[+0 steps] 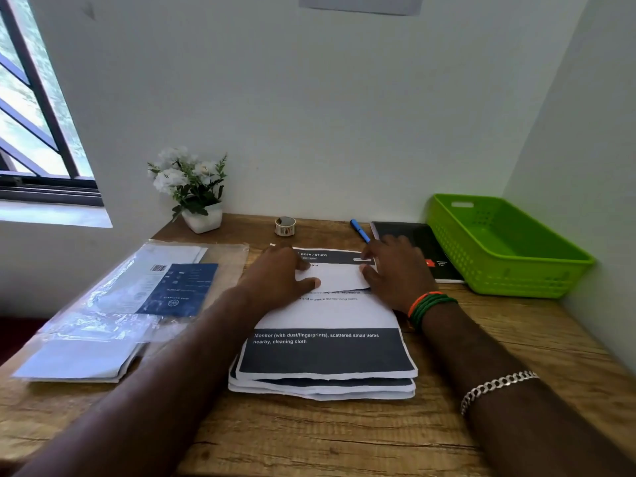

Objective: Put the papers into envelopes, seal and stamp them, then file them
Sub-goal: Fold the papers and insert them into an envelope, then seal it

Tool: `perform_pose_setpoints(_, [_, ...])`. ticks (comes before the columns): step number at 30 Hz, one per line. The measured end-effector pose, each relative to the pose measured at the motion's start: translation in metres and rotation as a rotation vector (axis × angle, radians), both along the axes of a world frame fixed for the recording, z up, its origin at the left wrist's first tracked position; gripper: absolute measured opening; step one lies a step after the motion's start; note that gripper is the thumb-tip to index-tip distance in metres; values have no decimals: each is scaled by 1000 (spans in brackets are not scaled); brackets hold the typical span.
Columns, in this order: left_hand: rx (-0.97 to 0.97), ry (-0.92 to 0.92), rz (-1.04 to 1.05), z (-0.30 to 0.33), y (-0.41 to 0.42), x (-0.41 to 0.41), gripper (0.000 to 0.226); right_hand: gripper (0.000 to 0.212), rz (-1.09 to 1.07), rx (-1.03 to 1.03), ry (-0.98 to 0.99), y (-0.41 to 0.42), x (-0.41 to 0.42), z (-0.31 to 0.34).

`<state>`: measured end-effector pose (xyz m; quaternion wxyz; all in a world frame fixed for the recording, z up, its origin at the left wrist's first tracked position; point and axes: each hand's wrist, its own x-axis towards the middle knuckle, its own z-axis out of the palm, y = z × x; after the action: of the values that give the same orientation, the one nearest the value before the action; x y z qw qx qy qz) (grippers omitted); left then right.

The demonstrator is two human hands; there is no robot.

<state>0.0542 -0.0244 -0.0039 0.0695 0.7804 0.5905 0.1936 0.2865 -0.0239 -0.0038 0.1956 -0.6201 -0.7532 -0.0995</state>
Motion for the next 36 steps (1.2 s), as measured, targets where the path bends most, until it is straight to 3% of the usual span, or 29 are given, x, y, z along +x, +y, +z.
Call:
perform_pose_setpoints(11, [-12,-29,43,-1,3,3,46,27,132,-164,75,11,-14,-5])
perform_pose_setpoints(15, [117,-37,23,-1,-1,10,40,15,184,-97,271,10,-15,0])
perform_pose_setpoints(20, [314,-185,-55,5,-3,17,16,7,307,-34,509,5,-17,2])
perform_pose_setpoints(30, [33,-211,66,12,18,-37,13,7,319,-29,618,8,-7,1])
perform_pose_setpoints(36, [98,-315,166,5,22,-65,20,8,281,-40,675,11,5,1])
